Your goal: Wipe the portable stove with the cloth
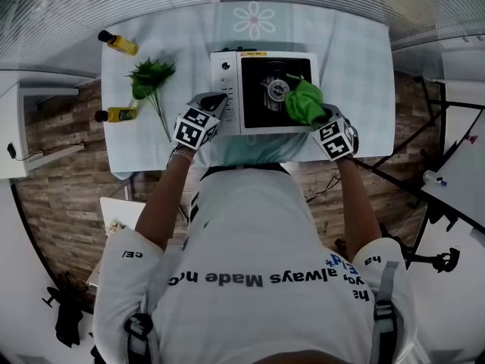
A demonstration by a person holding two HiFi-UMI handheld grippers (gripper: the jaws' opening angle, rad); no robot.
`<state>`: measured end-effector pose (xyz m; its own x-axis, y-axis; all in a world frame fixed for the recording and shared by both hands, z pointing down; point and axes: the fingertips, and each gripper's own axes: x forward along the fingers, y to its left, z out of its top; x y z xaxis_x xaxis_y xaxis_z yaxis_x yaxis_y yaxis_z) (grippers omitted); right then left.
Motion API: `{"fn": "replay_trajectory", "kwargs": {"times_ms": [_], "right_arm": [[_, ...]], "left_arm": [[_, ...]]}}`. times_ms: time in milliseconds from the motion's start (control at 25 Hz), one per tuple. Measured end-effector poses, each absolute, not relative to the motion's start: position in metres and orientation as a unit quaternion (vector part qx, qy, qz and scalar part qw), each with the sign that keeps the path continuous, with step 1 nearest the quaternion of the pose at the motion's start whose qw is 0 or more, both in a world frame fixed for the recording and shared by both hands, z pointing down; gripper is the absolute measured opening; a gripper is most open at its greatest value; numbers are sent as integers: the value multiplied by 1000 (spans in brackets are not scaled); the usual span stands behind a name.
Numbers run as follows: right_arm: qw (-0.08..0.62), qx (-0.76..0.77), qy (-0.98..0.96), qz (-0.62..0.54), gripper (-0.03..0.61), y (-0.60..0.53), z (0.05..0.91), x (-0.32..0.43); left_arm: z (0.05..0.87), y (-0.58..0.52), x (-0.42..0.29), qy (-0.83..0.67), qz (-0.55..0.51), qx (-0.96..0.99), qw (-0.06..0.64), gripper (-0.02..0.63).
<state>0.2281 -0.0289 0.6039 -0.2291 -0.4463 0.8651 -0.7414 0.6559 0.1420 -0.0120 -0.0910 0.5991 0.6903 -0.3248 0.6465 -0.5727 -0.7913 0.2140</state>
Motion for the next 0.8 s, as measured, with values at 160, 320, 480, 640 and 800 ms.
{"fn": "replay_trajectory", "kwargs": {"times_ms": [160, 320, 480, 640, 800], "right_arm": [[474, 397, -772, 149, 23, -45, 605, 227], [461, 413, -772, 146, 23, -71, 606, 229], [451, 426, -773, 130, 23, -102, 606, 229], [451, 423, -778, 114, 23, -131, 605, 223], [450, 420, -780, 114, 23, -139, 605, 222]], "left_arm": [[599, -91, -12, -244, 309, 896, 208, 12], [599, -91, -11, -246, 314, 893, 207, 11], [600, -90, -11, -244, 319, 893, 204, 11], [600, -91, -11, -244, 320, 892, 207, 11], [600, -91, -10, -245, 318, 892, 209, 11]]}}
